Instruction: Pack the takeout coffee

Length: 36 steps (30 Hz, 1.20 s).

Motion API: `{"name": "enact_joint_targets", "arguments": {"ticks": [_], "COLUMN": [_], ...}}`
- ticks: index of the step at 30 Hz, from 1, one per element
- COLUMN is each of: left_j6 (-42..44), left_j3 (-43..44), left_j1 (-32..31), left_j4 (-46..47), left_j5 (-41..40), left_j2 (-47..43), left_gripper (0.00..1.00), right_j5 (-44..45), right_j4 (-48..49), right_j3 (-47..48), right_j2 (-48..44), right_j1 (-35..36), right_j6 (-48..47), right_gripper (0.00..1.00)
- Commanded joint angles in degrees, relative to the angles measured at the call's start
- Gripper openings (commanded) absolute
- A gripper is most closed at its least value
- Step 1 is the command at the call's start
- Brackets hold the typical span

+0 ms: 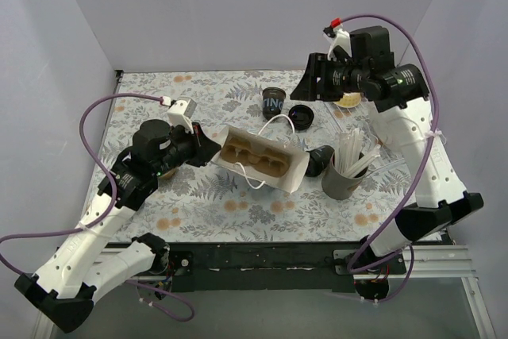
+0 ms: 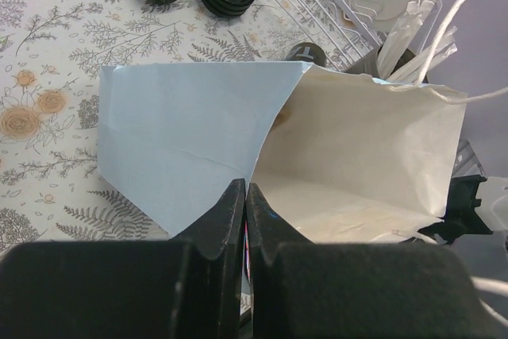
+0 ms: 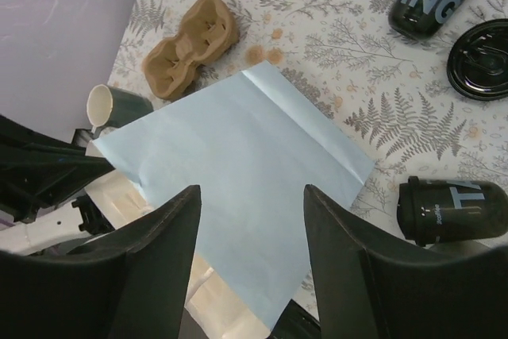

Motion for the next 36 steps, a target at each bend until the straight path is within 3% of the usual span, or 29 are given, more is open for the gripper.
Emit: {"name": "enact_joint_targets", "arguments": {"ticks": [1, 13, 21, 28, 36], "left_j6": [-2.09, -0.25, 0.28, 0.64, 0.9], "left_j3": [-0.09, -0.01, 0.61, 0.0, 0.0], "left_j1": [0.28, 0.28, 0.28, 0.28, 0.28], "left_j4": [0.28, 2.65, 3.18, 3.62, 3.97], "left_j5": [-1.3, -0.69, -0.6, -0.51, 0.01], "left_j2": [-1.77, -0.54, 0.6, 0.43, 0.78], "left_gripper": [0.0, 0.0, 0.0, 0.0, 0.0], "right_j5": [-4.4, -9.07, 0.68, 13.95, 13.19], "right_j4": [0.45, 15.21, 17.15, 18.12, 18.56], "right_j3": [-6.18, -26.93, -35.1, -38.01, -38.37], "right_j2": [-6.96, -23.66, -26.66, -28.5, -28.86], "right_j1": [0.55, 4.68, 15.75, 17.87, 18.04], "right_j6": [-2.04, -13.38, -16.91, -18.57, -21.73], "right_gripper": [0.63, 0.67, 0.68, 0.63, 0.53]}}
